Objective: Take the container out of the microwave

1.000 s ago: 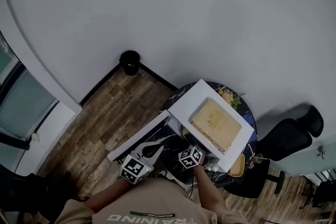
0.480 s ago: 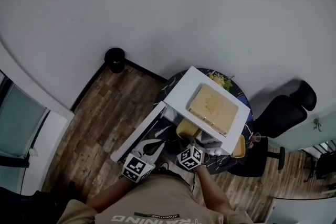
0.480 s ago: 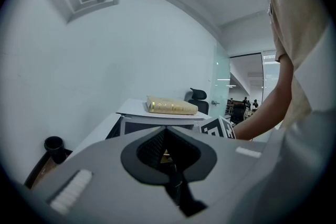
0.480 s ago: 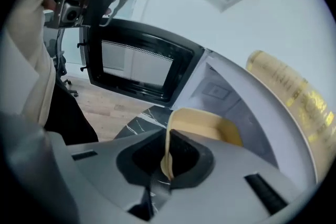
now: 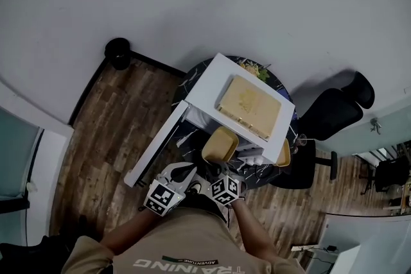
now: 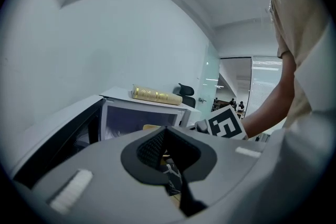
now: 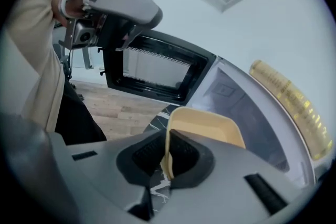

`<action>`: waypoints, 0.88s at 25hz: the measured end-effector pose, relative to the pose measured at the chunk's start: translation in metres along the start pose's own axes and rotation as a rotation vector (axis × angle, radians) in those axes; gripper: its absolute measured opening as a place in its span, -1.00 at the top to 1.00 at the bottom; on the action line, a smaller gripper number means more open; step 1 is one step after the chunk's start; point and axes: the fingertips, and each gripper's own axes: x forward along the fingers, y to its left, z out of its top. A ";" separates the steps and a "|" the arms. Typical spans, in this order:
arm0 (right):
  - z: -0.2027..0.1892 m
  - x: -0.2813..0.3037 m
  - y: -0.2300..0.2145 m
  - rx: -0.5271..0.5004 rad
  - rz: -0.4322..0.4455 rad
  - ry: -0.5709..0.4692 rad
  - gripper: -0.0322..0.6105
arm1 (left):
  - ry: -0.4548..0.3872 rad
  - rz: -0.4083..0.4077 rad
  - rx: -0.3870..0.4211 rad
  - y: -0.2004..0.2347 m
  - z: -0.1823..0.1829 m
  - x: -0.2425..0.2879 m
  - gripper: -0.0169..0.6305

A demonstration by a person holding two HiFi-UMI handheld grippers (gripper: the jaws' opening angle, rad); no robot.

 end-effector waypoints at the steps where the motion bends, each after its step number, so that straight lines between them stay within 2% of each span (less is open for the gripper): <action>1: -0.001 -0.002 0.004 0.000 0.008 -0.002 0.87 | 0.004 -0.002 -0.001 -0.003 -0.002 0.000 0.92; 6: -0.005 -0.010 0.015 -0.022 0.014 -0.027 0.87 | 0.015 0.010 0.027 -0.017 -0.003 0.001 0.92; 10: -0.005 -0.022 0.024 -0.035 0.021 -0.082 0.87 | 0.032 0.068 0.045 -0.031 -0.005 -0.003 0.92; 14: -0.014 -0.038 0.026 -0.060 0.027 -0.120 0.87 | 0.005 0.121 0.070 -0.048 0.015 -0.006 0.92; 19: -0.024 -0.055 0.042 -0.068 0.048 -0.185 0.87 | 0.056 0.192 0.100 -0.066 0.013 -0.021 0.92; 22: -0.032 -0.057 0.052 -0.062 0.060 -0.211 0.87 | 0.114 0.218 0.079 -0.080 -0.009 -0.025 0.92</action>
